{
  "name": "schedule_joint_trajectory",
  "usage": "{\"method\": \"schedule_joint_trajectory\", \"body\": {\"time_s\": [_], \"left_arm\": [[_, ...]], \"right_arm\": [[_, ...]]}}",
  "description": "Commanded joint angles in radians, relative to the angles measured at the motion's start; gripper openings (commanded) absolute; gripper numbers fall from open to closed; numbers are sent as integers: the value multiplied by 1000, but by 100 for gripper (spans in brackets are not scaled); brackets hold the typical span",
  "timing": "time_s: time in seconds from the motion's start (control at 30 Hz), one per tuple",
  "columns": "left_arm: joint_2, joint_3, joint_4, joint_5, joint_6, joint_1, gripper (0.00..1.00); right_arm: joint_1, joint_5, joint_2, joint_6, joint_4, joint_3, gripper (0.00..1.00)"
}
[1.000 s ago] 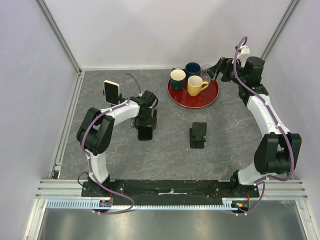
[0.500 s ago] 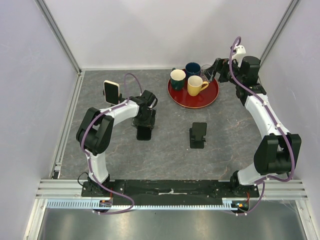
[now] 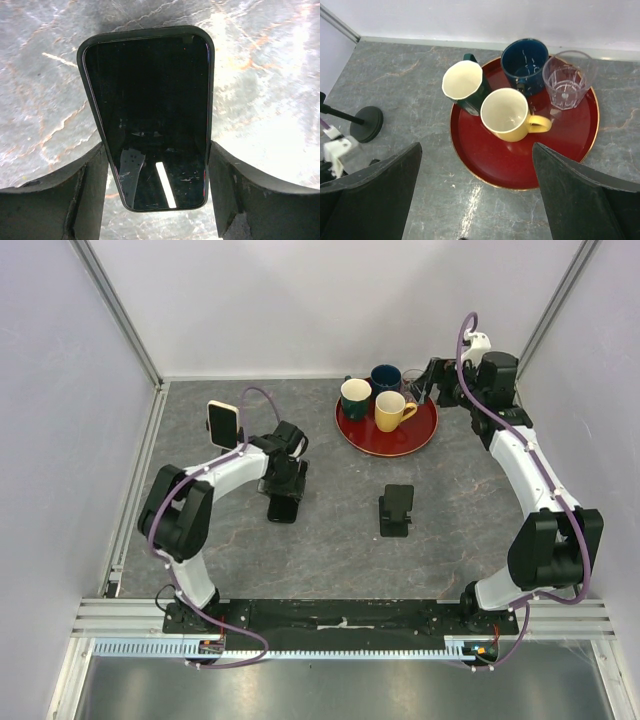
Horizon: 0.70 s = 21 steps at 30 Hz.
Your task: Place the phone on the phone stand
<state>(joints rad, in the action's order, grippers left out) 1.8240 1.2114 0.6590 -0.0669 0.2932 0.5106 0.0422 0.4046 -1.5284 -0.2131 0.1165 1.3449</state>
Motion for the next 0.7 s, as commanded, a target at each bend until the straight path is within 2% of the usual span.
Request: {"method": "schedule_joint_trajectory", "body": {"time_s": [0.0,0.07,0.17,0.2,0.23,0.3,0.4,0.53,0.67], "left_arm": [[-227,-13,-76,27,-40,-6,2],[-296,-42,-149,36,-45,-6,2],[-417,-104,-220,61,-58,-4,2],[-454,-136,-272,117,-62,-6,2],[-513,-153,-292,143,-71,-6,2],[-580,-203,-356,237,-75,-4,2],[-701,-252,-404,338,-98,-4,2],[-847,-303,-498,366,-120,-4,2],[-980,-368,-596,415,-100,-4,2]], "right_arm": [[10,20,69,-25,31,-53,98],[10,66,114,-43,29,-155,98],[18,215,196,-107,-41,-338,98],[19,284,223,-126,-99,-387,98],[18,316,249,-143,-109,-474,98],[25,362,325,-135,-110,-545,97],[50,378,419,-132,-106,-644,95],[56,298,513,-97,-40,-707,93],[58,266,482,-60,11,-702,87]]}}
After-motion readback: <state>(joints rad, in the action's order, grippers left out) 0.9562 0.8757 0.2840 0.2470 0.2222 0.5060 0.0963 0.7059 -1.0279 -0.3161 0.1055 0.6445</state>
